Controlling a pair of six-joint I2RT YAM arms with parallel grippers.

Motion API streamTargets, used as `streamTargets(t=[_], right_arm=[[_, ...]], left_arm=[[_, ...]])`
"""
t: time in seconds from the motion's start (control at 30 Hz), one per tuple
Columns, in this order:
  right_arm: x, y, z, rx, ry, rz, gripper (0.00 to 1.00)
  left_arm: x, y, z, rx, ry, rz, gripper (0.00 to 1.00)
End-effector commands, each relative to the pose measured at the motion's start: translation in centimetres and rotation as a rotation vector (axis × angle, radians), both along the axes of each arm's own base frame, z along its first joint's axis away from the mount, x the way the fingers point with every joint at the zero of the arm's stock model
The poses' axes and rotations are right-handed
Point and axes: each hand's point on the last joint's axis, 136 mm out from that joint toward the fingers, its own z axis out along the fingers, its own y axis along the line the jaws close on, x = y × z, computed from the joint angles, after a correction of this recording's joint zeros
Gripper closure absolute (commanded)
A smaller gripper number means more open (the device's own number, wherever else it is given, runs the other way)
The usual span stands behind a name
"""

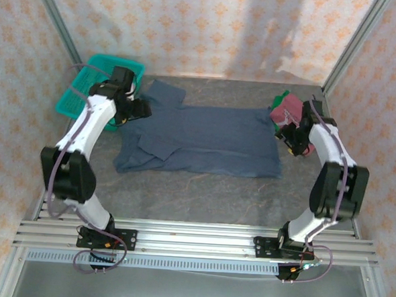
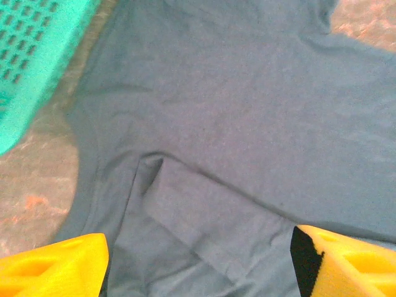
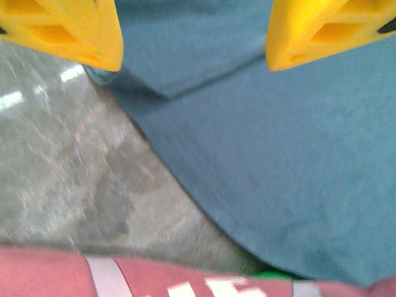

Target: Fold and stack the t-shirts

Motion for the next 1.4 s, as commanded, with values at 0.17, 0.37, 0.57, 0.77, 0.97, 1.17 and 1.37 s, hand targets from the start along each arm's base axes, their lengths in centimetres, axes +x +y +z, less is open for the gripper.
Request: streamTargets(t=[0.17,0.37,0.57,0.77,0.97,1.17,1.37], right_arm=[[-9.4,1.4,-4.3,0.039,0.101,-0.044,0.35],[-9.0,1.6,-7.5,0.064,0.155,-0.057,0.37],[-7.6,1.2,-9.5,0.060,0.168,-0.077,0.41],[-6.1,0.7,-9.9,0.041,0.166,-0.090,0.51],[-5.5,0.0,-10.3,0.003,0.189,-0.079,0.68],[-5.4,-0.2,-10.7,-0.007,0.199,-0.077,0.85],[-6.5,-0.5,-9.9,-0.044,0.217,-0.041,0.92]], left_arm=[[-12.1,2.1,-6.3,-0.163,0.160,0.212,0.21],[-12.9,3.6,-9.9,-0.202,0.206,0.292,0.23],[-11.7,5.0,-12.8,-0.204,0.206,0.380,0.26],[-10.2,5.7,-14.7,-0.220,0.186,0.435,0.32],[-8.7,5.5,-15.5,-0.259,0.187,0.450,0.39],[-8.3,5.2,-16.8,-0.301,0.219,0.447,0.68],[-9.0,5.2,-16.8,-0.308,0.253,0.428,0.98]])
